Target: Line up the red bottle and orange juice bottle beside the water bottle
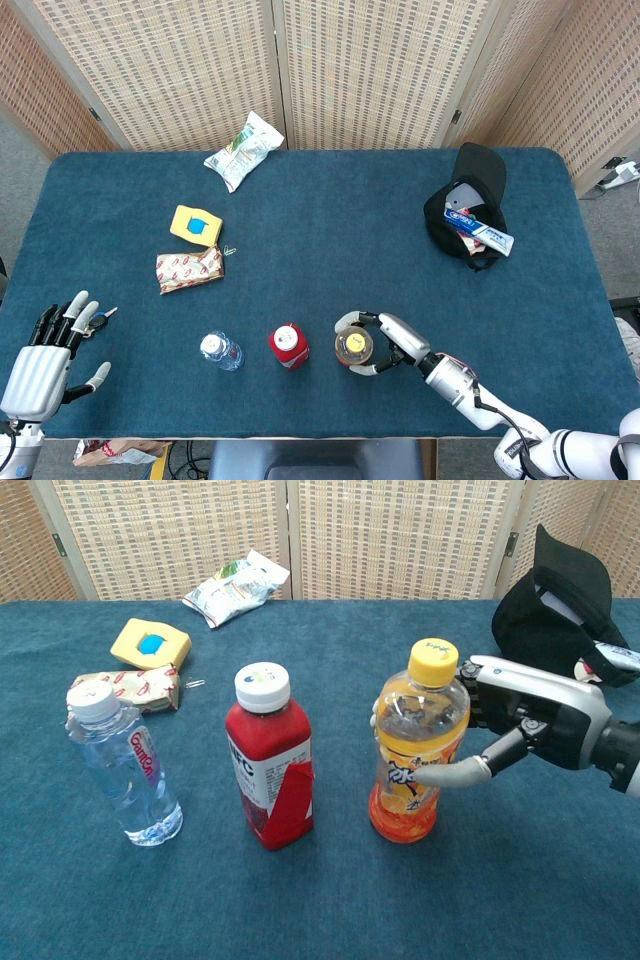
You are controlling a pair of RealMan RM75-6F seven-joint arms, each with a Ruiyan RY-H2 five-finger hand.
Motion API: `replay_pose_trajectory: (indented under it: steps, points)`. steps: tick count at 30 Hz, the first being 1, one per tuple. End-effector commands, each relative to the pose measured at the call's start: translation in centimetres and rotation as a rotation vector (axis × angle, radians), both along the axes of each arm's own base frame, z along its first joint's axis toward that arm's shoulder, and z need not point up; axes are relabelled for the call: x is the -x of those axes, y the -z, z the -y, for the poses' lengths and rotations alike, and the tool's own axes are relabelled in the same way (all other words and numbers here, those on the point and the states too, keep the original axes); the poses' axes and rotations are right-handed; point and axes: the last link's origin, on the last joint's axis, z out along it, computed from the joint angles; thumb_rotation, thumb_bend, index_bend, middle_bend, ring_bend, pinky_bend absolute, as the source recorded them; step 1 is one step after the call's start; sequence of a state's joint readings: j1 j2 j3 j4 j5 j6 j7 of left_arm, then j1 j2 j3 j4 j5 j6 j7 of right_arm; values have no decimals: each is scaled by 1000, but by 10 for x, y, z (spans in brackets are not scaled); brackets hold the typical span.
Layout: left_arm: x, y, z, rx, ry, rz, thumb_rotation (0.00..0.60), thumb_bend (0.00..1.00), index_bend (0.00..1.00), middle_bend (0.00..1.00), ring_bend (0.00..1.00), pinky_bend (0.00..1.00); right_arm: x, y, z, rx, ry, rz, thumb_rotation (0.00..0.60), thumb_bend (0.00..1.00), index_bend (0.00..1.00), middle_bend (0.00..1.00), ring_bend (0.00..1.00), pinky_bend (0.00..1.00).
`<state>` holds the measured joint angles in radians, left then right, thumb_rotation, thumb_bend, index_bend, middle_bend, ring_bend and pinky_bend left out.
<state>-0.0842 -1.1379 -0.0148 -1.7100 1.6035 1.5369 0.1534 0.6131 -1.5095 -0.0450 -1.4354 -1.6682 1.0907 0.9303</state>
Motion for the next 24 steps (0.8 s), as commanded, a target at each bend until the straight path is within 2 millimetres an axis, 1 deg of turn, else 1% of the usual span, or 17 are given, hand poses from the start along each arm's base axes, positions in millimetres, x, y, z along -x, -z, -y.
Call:
replay_pose_trajectory:
  steps: [1, 7, 14, 17, 20, 22, 24]
  points:
    - [0, 0, 0, 1, 1, -2, 600, 240, 0, 0, 0, 0, 1, 1, 0, -4, -2, -3, 600, 144, 320, 266, 226, 298]
    - [-1, 0, -1, 2, 5, -2, 600, 240, 0, 0, 0, 0, 3, 1, -1, -13, 4, 0, 600, 113, 205, 198, 172, 264]
    - [-1, 1, -1, 1, 6, 0, 600, 241, 0, 0, 0, 0, 4, -1, -2, -12, 8, 11, 600, 108, 149, 162, 138, 251]
    - [-1, 0, -1, 0, 5, -2, 600, 241, 0, 0, 0, 0, 6, -7, 0, 18, 7, 10, 600, 107, 106, 135, 120, 197]
    - [-2, 0, -2, -1, 6, -3, 600, 240, 0, 0, 0, 0, 7, -16, 0, 50, -5, -7, 600, 99, 18, 71, 62, 109]
    - [-2, 0, -2, 1, 7, -5, 600, 240, 0, 0, 0, 0, 9, -26, -2, 74, -11, -20, 600, 97, 0, 28, 19, 58]
    - [-2, 0, -2, -1, 8, -5, 600, 240, 0, 0, 0, 0, 11, -36, -5, 108, -9, -33, 600, 98, 0, 3, 0, 22]
